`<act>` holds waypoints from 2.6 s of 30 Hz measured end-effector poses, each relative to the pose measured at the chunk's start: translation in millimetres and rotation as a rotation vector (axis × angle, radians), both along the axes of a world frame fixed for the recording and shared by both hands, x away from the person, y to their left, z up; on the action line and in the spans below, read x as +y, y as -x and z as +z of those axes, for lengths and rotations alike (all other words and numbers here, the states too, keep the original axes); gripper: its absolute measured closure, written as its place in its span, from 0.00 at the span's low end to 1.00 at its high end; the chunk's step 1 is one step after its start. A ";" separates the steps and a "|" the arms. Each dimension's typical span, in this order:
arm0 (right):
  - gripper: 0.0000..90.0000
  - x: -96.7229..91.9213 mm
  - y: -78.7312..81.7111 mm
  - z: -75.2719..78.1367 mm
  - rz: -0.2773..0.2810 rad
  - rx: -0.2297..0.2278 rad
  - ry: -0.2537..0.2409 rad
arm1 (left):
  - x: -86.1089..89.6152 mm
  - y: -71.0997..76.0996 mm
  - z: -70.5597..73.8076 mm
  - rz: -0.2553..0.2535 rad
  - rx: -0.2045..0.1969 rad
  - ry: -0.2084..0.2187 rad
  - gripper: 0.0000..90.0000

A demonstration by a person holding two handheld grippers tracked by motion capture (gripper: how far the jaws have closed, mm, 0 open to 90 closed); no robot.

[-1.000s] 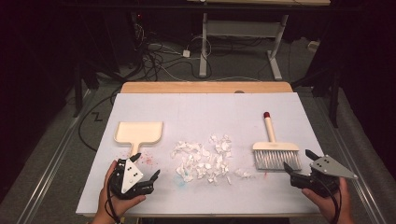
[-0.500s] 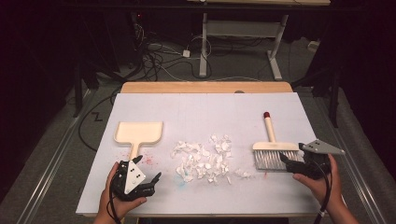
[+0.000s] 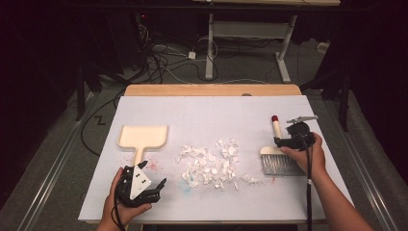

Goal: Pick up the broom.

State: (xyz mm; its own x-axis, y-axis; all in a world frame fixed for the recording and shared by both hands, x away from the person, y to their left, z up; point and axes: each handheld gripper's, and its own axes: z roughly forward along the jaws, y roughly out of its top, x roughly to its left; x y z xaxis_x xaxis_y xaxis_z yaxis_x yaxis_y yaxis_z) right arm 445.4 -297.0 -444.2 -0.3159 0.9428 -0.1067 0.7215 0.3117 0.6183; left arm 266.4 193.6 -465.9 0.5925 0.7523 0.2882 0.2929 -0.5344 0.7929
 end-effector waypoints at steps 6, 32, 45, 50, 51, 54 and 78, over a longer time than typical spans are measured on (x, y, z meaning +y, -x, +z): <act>0.38 -2.0 -32.0 -10.8 -0.105 0.109 -0.046 | -1.5 3.2 -1.3 -0.011 0.003 -0.016 0.19; 0.79 -5.7 -21.3 -2.2 -0.039 0.058 -0.098 | -2.7 1.7 -1.4 -0.013 0.014 -0.014 0.19; 0.79 -22.3 31.2 46.1 0.037 -0.252 -0.209 | -5.9 -0.1 6.7 0.042 0.029 0.029 0.20; 0.79 -16.7 50.8 66.2 0.086 -0.353 -0.233 | -19.6 -0.3 17.8 0.013 -0.008 0.038 0.21; 0.79 -14.9 53.6 69.7 0.097 -0.364 -0.245 | -23.9 -0.2 19.8 0.002 -0.010 0.043 0.22; 0.79 -5.7 61.8 79.8 0.141 -0.398 -0.269 | -40.6 -1.0 24.4 -0.037 0.011 0.055 0.22; 0.79 89.5 115.1 83.9 0.394 -0.462 -0.292 | -155.8 -12.5 51.5 -0.338 0.085 0.239 0.27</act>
State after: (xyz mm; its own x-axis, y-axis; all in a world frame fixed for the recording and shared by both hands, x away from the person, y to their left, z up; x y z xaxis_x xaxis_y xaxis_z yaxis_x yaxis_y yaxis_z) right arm 330.3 -207.5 -360.3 -0.6255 0.7769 -0.0722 0.2290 0.2712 0.9349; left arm 278.9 37.9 -414.4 0.8313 0.5516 0.0684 0.2028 -0.4157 0.8866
